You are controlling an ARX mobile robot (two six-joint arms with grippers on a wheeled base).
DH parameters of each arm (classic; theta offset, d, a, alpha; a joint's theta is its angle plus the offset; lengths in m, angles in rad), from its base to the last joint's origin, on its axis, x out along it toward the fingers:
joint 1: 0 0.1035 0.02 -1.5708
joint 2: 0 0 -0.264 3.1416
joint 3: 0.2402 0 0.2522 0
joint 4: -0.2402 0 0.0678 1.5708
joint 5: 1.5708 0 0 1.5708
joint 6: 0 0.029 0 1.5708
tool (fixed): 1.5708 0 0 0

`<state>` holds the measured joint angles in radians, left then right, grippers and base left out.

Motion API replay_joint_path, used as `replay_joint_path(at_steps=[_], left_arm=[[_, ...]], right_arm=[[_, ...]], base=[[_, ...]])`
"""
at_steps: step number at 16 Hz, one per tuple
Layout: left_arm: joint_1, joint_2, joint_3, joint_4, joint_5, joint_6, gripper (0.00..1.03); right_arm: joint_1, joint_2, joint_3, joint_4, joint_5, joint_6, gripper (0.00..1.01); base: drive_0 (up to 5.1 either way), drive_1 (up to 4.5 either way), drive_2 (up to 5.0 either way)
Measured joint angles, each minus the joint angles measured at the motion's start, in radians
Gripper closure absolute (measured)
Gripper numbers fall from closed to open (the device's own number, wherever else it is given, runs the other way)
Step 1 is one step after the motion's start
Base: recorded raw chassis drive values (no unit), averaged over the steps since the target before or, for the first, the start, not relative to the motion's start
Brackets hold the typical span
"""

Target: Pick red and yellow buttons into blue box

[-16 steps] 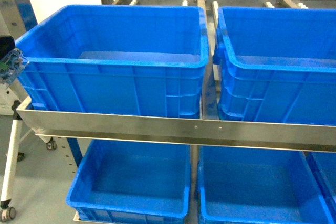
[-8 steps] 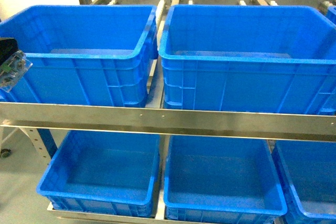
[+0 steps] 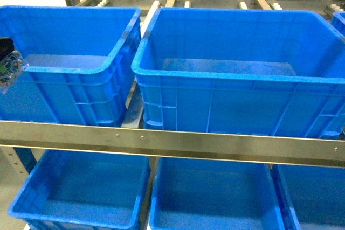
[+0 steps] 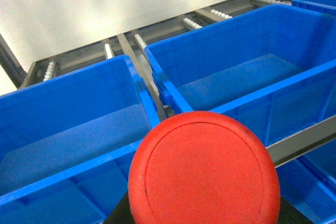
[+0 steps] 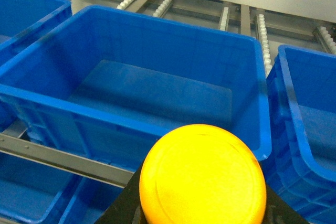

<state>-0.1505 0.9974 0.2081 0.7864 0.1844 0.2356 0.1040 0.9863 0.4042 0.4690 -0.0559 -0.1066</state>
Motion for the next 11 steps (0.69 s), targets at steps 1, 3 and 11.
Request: replay_joint_path(at_steps=[1,3,11], left_arm=[[0.000,0.000,0.000,0.000,0.000,0.000,0.79],[-0.003,0.000,0.000,0.002,0.003,0.000,0.79],[-0.003,0.001,0.000,0.002,0.002,0.000,0.79]], right_arm=[[0.000,0.000,0.000,-0.002,0.001,0.000,0.75],[-0.001,0.000,0.000,0.003,0.006,0.000,0.75],[0.000,0.000,0.000,-0.002,0.005,0.000,0.75]], base=[[0.0,3.86,-3.8],[0.3,3.55,-3.0],[0.1,3.72,-3.5]])
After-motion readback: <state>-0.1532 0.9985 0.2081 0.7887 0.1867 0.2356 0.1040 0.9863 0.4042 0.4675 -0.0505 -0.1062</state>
